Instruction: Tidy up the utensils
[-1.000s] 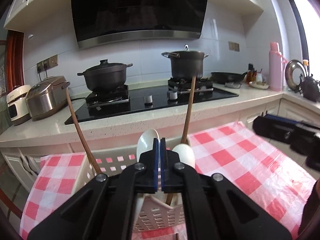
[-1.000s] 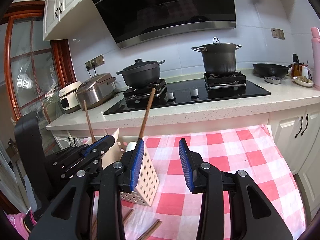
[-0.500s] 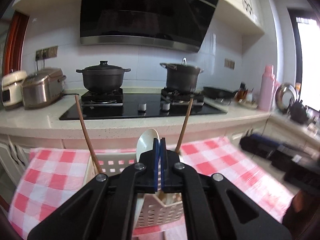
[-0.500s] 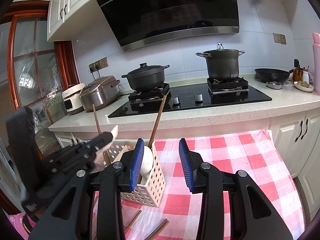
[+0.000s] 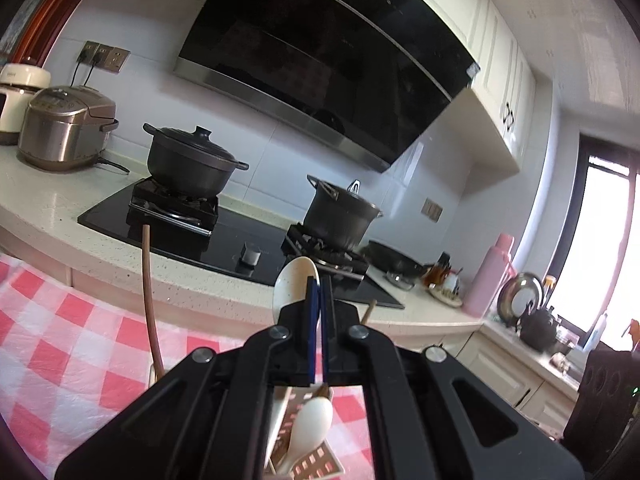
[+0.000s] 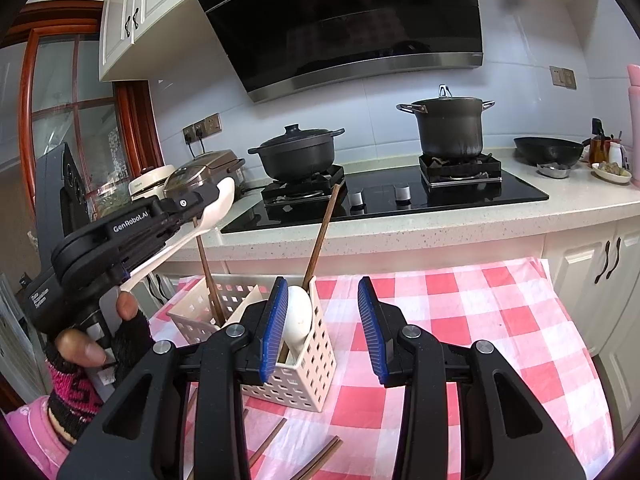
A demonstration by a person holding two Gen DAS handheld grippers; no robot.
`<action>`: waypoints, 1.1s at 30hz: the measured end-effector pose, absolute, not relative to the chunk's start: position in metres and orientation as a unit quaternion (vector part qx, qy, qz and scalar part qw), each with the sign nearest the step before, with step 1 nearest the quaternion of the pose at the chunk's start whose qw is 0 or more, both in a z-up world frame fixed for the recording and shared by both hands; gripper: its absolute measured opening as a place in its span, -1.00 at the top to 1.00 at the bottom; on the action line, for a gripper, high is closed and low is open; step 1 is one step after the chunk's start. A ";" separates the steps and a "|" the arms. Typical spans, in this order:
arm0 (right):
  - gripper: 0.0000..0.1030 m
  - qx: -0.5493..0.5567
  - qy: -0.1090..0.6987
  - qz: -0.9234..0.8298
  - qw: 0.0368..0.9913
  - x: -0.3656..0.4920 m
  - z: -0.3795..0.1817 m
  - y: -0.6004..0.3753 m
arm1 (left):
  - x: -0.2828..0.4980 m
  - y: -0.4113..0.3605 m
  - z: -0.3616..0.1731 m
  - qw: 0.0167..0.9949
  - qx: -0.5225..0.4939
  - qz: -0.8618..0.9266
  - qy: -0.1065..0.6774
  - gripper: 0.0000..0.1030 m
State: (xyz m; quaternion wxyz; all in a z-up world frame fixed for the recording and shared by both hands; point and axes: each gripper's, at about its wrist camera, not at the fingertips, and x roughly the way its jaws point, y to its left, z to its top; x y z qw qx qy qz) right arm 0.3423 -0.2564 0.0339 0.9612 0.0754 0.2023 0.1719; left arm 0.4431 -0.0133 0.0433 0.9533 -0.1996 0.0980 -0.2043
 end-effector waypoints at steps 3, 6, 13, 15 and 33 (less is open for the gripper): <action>0.29 0.082 0.203 0.176 0.960 0.350 0.030 -0.257 | 0.451 -0.007 0.041 0.949 -0.218 -0.210 0.089 0.97; 0.29 0.084 0.206 0.180 0.958 0.356 0.026 -0.258 | 0.462 -0.007 0.035 0.945 -0.229 -0.214 0.090 0.97; 0.29 0.090 0.216 0.191 0.953 0.372 0.014 -0.261 | 0.476 -0.010 0.021 0.937 -0.247 -0.225 0.100 0.97; 0.29 0.095 0.217 0.192 0.952 0.373 0.012 -0.263 | 0.477 -0.013 0.019 0.935 -0.250 -0.230 0.101 0.97; 0.29 0.103 0.211 0.188 0.954 0.369 0.014 -0.272 | 0.490 -0.015 0.006 0.928 -0.273 -0.232 0.100 0.97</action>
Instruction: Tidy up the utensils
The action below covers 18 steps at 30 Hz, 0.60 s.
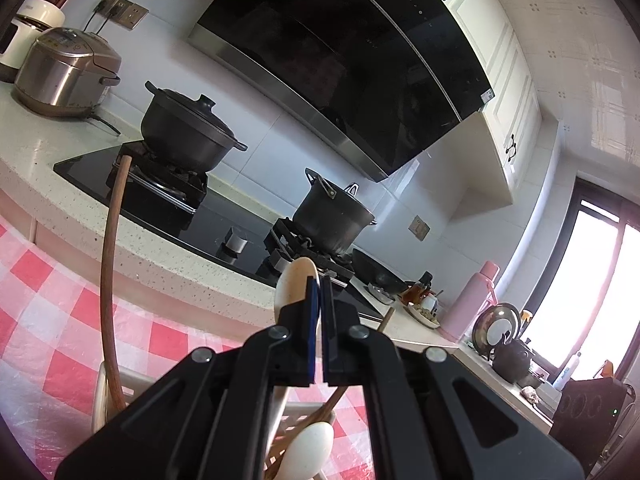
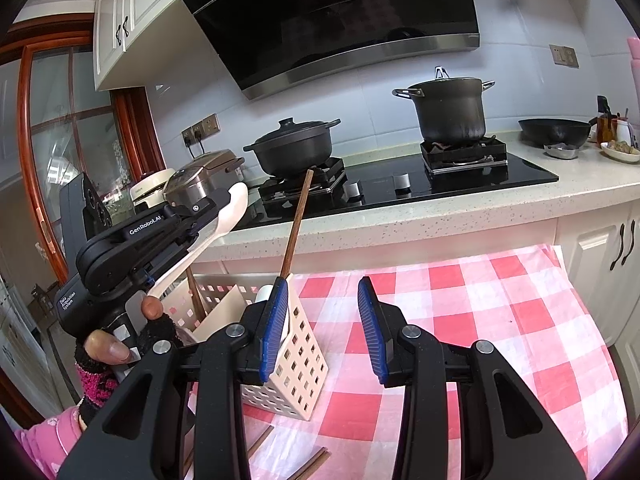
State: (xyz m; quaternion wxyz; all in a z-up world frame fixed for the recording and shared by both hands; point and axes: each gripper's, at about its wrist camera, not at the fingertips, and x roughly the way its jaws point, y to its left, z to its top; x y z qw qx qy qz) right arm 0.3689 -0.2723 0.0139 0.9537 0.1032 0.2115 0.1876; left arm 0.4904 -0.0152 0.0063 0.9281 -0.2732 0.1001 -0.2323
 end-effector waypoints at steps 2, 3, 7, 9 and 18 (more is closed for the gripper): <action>0.29 0.102 0.212 0.188 0.954 0.369 0.014 -0.272 | 0.492 -0.015 0.006 0.929 -0.274 -0.230 0.099 0.97; 0.29 0.101 0.212 0.188 0.954 0.368 0.014 -0.272 | 0.492 -0.014 0.006 0.928 -0.275 -0.230 0.099 0.97; 0.28 0.101 0.215 0.185 0.954 0.366 0.012 -0.271 | 0.488 -0.011 0.007 0.928 -0.279 -0.227 0.096 0.97; 0.28 0.102 0.215 0.183 0.954 0.366 0.012 -0.271 | 0.484 -0.010 0.008 0.928 -0.279 -0.227 0.096 0.97; 0.28 0.097 0.209 0.184 0.956 0.350 0.025 -0.263 | 0.456 -0.002 0.014 0.930 -0.276 -0.226 0.092 0.97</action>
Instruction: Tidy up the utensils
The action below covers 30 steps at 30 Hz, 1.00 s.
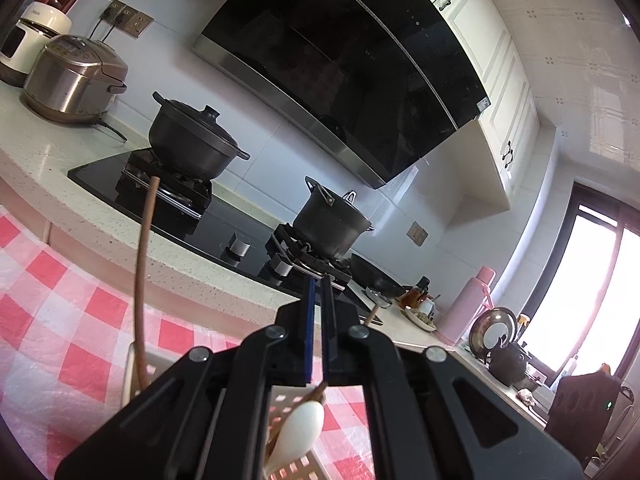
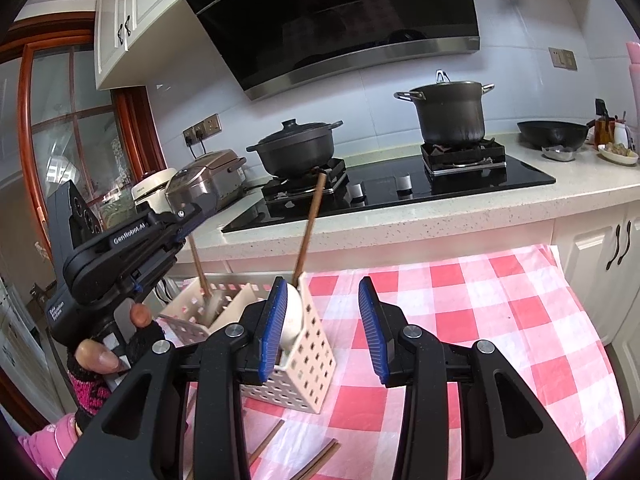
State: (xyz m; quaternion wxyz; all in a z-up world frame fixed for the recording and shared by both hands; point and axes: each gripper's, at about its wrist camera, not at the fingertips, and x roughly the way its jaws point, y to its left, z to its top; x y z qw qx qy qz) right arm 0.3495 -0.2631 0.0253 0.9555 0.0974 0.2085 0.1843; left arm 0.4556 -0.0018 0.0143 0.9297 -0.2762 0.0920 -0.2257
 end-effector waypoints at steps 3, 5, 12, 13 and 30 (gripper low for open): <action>0.27 0.093 0.203 0.185 0.957 0.338 0.033 -0.258 | 0.438 0.002 0.018 0.934 -0.265 -0.221 0.091 0.97; 0.14 0.091 0.197 0.184 0.959 0.328 0.039 -0.254 | 0.424 0.007 0.020 0.938 -0.253 -0.217 0.092 0.85; 0.12 0.082 0.187 0.177 0.963 0.285 0.053 -0.236 | 0.365 0.021 0.026 0.959 -0.192 -0.179 0.104 0.17; 0.11 0.082 0.187 0.176 0.963 0.279 0.053 -0.233 | 0.357 0.023 0.026 0.962 -0.184 -0.173 0.106 0.10; -0.07 0.069 0.252 0.154 0.953 0.203 0.004 -0.202 | 0.224 0.052 -0.005 0.980 -0.032 -0.054 0.188 -0.81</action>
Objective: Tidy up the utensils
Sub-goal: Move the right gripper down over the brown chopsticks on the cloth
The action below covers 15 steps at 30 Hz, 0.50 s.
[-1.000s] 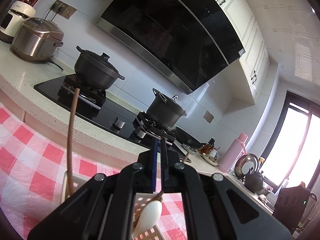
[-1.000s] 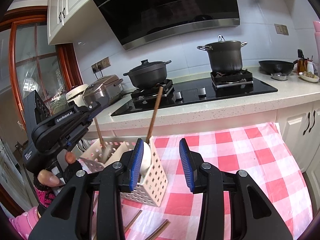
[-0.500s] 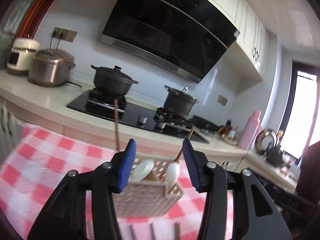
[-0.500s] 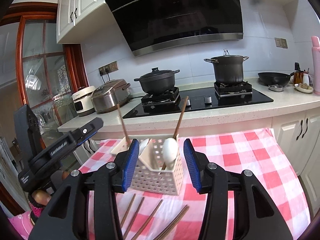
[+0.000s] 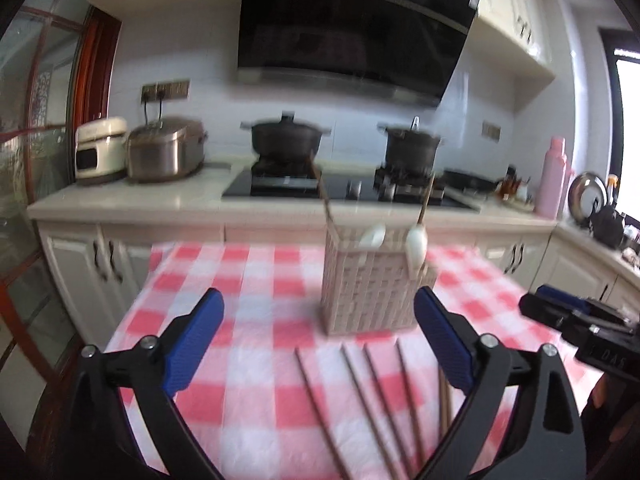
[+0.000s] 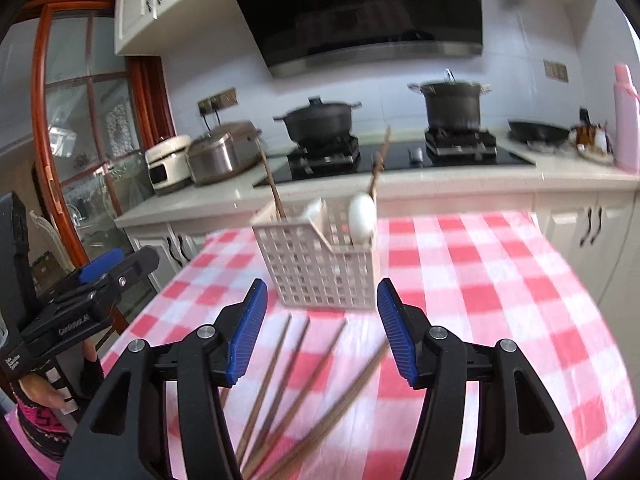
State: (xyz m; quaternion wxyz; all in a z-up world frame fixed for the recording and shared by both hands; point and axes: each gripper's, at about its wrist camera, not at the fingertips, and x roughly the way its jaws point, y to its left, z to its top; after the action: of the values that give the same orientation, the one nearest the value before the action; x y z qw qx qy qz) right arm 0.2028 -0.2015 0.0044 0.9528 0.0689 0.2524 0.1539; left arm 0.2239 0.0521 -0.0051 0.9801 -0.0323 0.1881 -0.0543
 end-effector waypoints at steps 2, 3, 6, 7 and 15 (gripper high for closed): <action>-0.07 0.070 0.265 0.146 0.951 0.201 -0.007 -0.204 | 0.223 0.056 -0.021 0.976 -0.032 -0.045 0.209 -0.82; -0.07 0.072 0.272 0.144 0.949 0.202 -0.012 -0.205 | 0.225 0.057 -0.028 0.973 -0.032 -0.041 0.223 -0.82; -0.07 0.089 0.297 0.137 0.941 0.203 -0.033 -0.211 | 0.236 0.061 -0.054 0.963 -0.038 -0.028 0.265 -0.82; -0.07 0.091 0.301 0.135 0.940 0.203 -0.038 -0.211 | 0.242 0.062 -0.062 0.958 -0.040 -0.025 0.282 -0.82; -0.07 0.077 0.344 0.126 0.927 0.219 -0.071 -0.207 | 0.310 0.061 -0.113 0.918 -0.042 -0.003 0.394 -0.54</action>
State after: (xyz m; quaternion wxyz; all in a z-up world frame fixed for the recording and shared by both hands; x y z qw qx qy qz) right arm 0.2190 -0.2070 -0.0708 0.9272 0.0771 0.3445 0.1256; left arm 0.3102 0.0610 -0.1131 0.9183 -0.0419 0.3937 -0.0029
